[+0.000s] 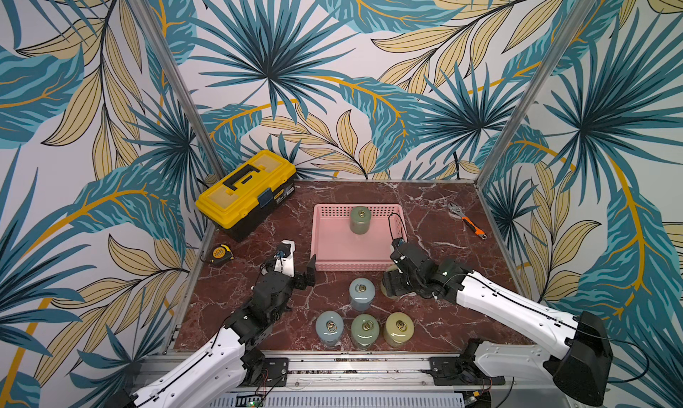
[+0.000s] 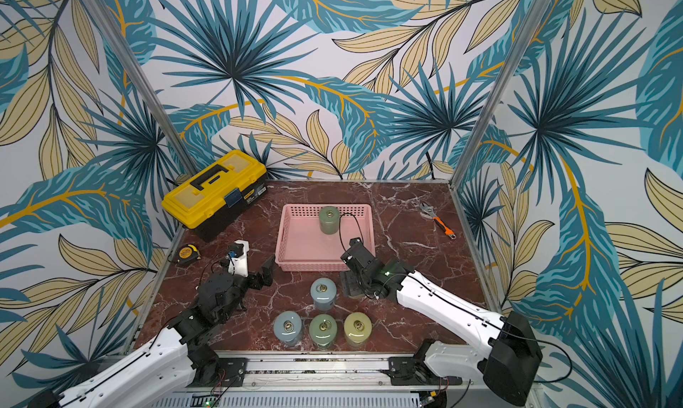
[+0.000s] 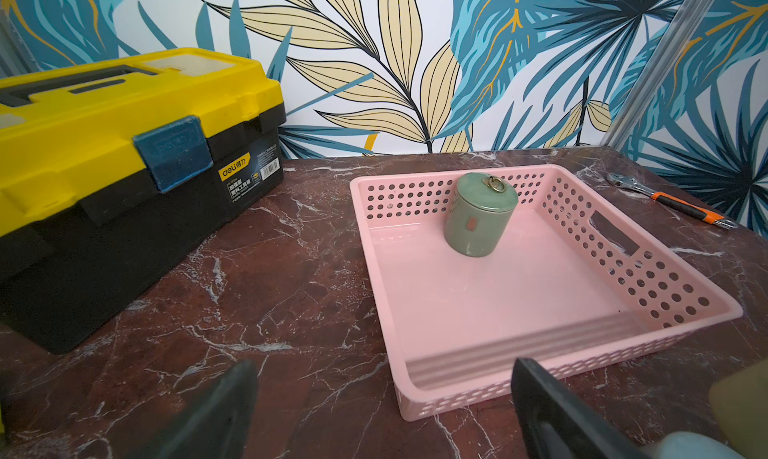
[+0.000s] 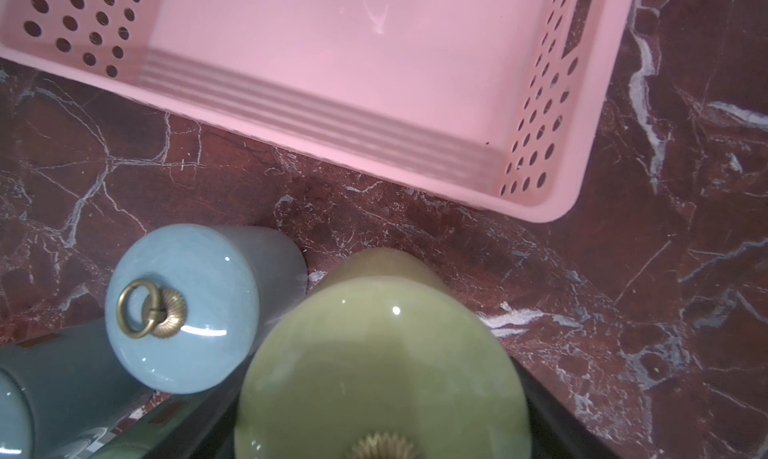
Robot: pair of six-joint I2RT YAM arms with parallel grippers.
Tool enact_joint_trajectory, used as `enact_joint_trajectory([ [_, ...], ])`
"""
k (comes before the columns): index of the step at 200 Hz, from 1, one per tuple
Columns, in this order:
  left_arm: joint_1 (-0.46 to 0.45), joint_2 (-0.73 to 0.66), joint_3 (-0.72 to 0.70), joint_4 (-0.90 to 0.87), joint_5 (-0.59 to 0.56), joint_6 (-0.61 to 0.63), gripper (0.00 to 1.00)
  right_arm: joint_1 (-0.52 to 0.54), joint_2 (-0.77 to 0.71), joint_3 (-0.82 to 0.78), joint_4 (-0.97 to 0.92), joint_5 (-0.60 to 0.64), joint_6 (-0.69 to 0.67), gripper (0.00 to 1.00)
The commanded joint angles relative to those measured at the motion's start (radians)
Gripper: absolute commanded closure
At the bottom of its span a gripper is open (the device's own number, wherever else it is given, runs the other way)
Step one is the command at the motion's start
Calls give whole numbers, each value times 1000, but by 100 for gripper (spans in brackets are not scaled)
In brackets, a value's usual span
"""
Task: Take the tea canister out of the basket
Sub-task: Place the tea canister at the center of the board.
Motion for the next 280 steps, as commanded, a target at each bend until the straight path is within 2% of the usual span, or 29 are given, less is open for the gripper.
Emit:
enact_joint_trajectory([
  [1, 5, -17, -36, 14, 2, 12, 0, 5, 2, -25, 90, 29, 39, 45],
  [210, 4, -18, -39, 16, -3, 12, 0, 48, 77, -125, 153, 42, 116, 43],
  [243, 5, -21, -39, 14, -3, 13, 0, 57, 76, -129, 148, 43, 128, 38],
  [280, 5, -22, -40, 14, -2, 11, 0, 60, 74, -129, 140, 47, 137, 22],
])
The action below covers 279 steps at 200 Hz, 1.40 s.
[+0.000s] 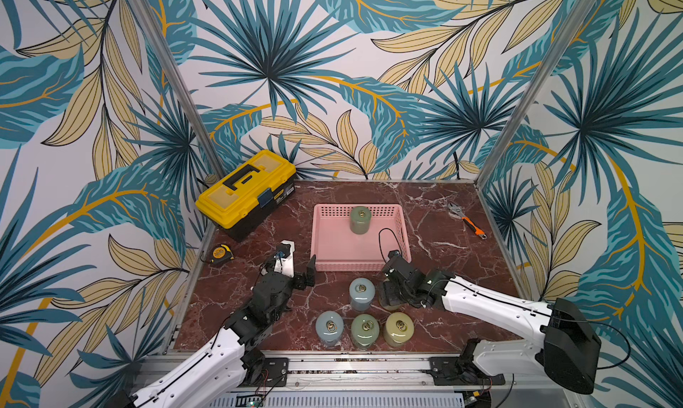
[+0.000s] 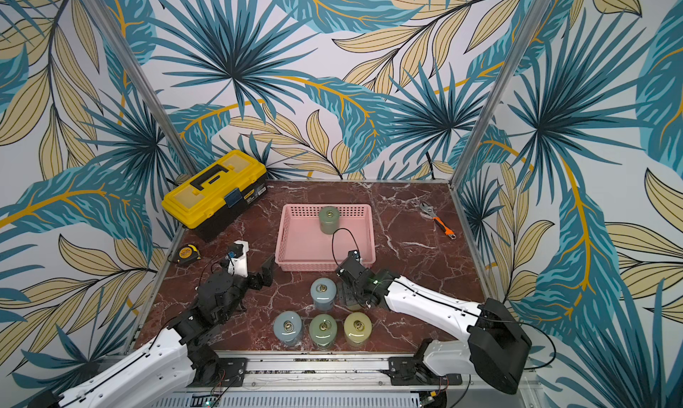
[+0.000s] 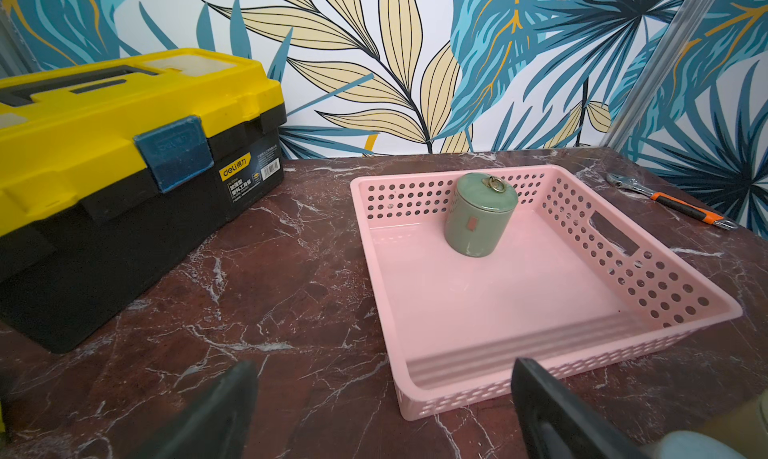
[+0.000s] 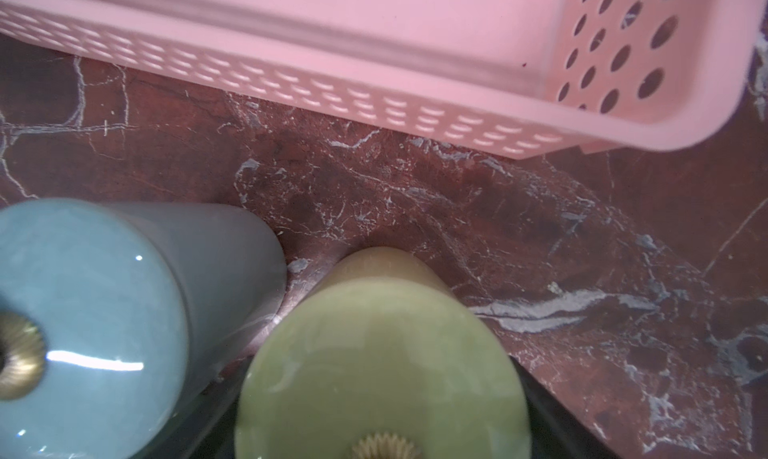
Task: Take the tea canister out of the basket
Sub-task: Place the tea canister at the center of the board.
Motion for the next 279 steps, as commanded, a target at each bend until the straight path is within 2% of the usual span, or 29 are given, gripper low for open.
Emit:
enact_joint_trajectory([
  [1, 4, -16, -35, 14, -2, 11, 0, 8, -6, -10, 33, 32, 21, 22],
  [54, 4, -15, -35, 13, -1, 10, 0, 8, -8, -2, 18, 32, 28, 1],
  [133, 4, -35, -9, -32, 31, -1, 0, 9, -68, 63, -46, 41, -8, 1],
  [185, 5, -13, 123, -158, 104, -96, 0, 1, -100, 133, -90, 53, -76, 1],
  [223, 5, 89, 281, -306, 198, -111, 0, -35, -122, 149, -92, 72, -155, 1],
  [279, 3, 261, 460, -407, 250, -167, 0, -225, -153, 141, -42, 65, -250, 1],
])
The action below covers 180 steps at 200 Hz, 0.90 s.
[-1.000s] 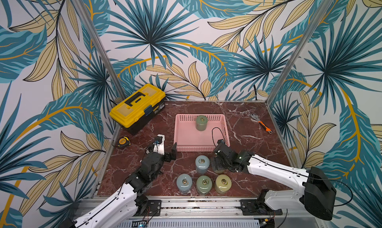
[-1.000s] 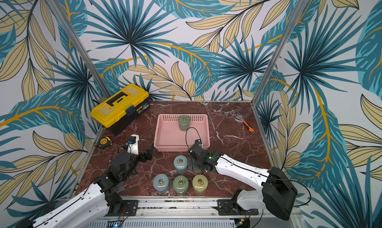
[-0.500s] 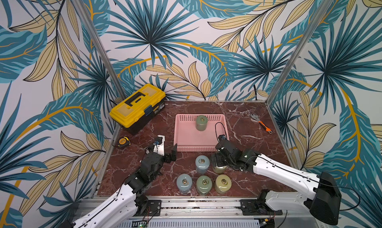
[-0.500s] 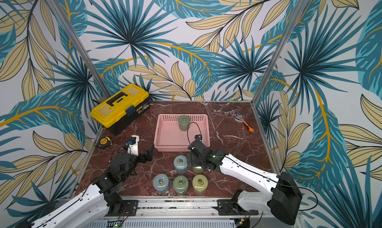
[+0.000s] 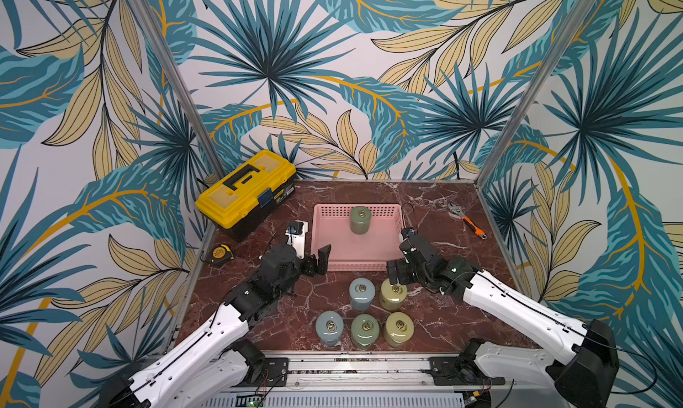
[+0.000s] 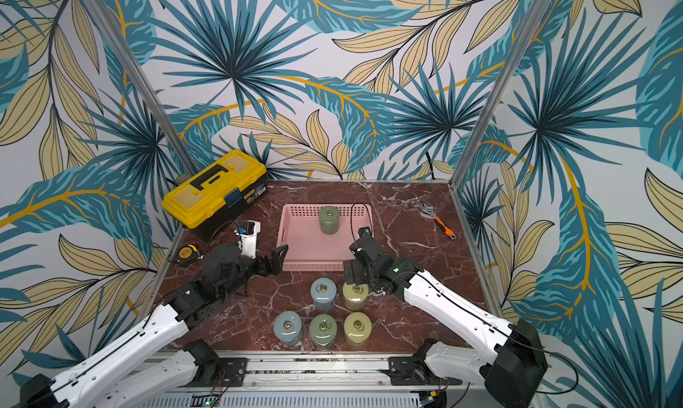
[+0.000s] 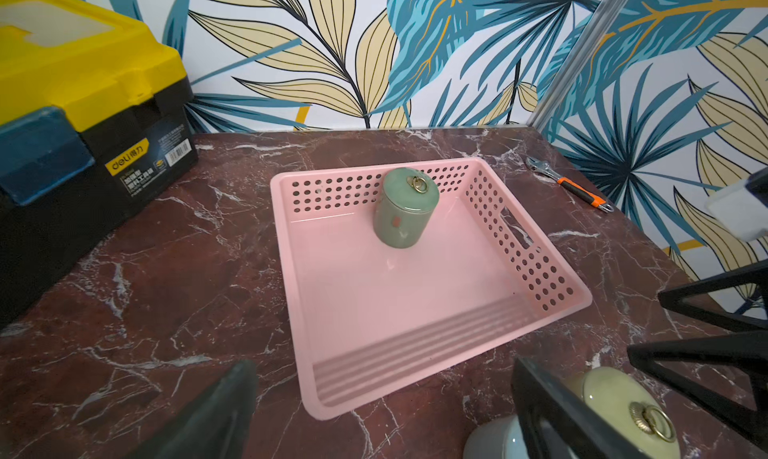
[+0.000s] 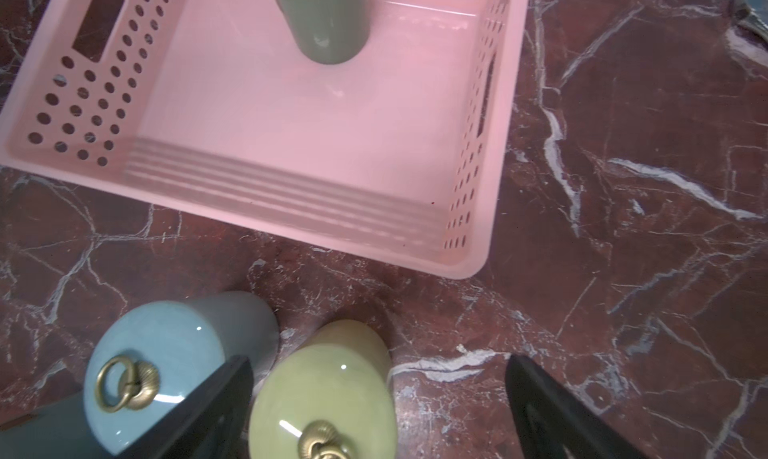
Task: Take the tea canister out of the basket
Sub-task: Place the tea canister at the center of the board, then pick up the tea canister from the basket.
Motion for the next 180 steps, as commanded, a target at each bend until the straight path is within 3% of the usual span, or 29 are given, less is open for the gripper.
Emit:
enact_joint_trajectory([
  [1, 3, 54, 73, -76, 39, -38, 0, -64, -32, 4, 19, 10, -63, 1],
  [75, -11, 238, 229, -127, -9, -118, 0, -232, -37, -68, 243, -71, -142, 1],
  [180, -60, 672, 655, -340, -67, -159, 0, -254, -139, -252, 481, -14, -147, 1],
])
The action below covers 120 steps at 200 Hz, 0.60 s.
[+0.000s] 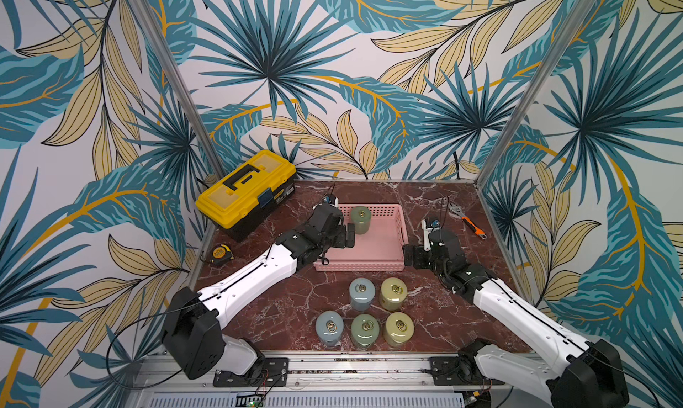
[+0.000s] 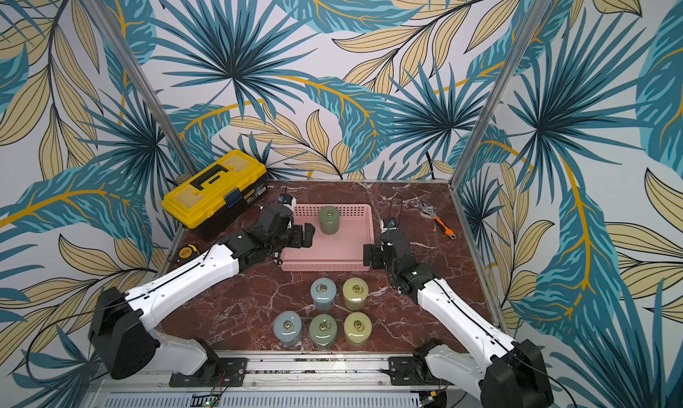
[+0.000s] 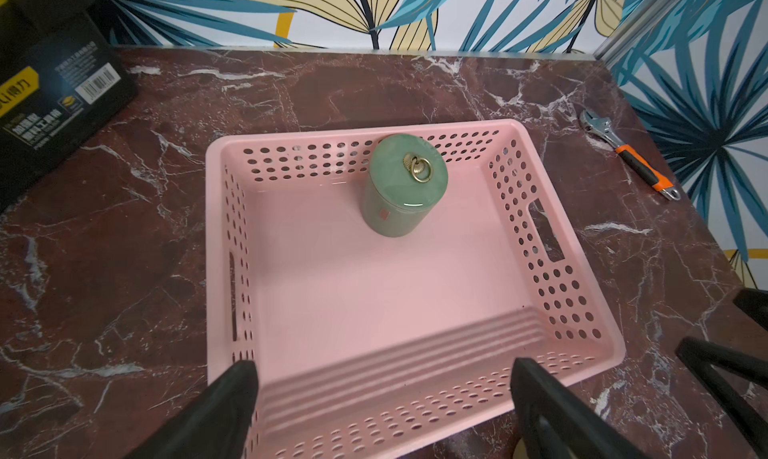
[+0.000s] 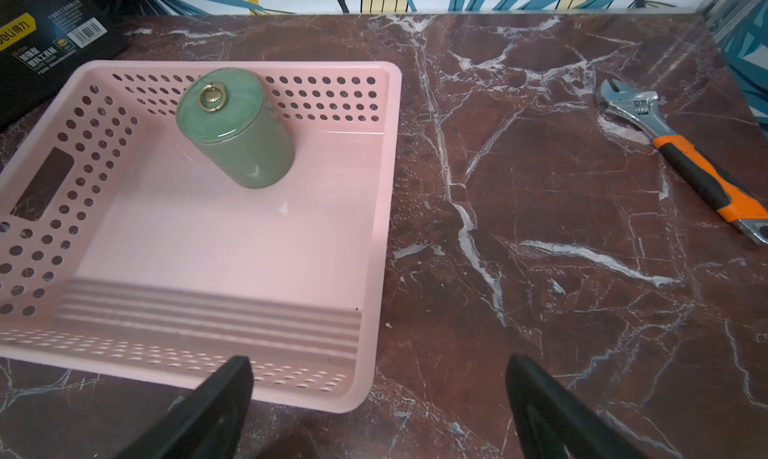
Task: Take the tea canister out of the basket
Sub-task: Pick up the tea canister from the basket.
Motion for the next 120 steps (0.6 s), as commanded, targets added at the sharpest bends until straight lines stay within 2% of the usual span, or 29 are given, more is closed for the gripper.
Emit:
enact_joint_trajectory([
  [1, -10, 80, 125, -89, -26, -16, 0, -4, -40, -39, 77, 26, -2, 1],
  [120, -14, 399, 444, -197, -39, -37, 0, -4, -107, -80, 80, 44, 10, 1],
])
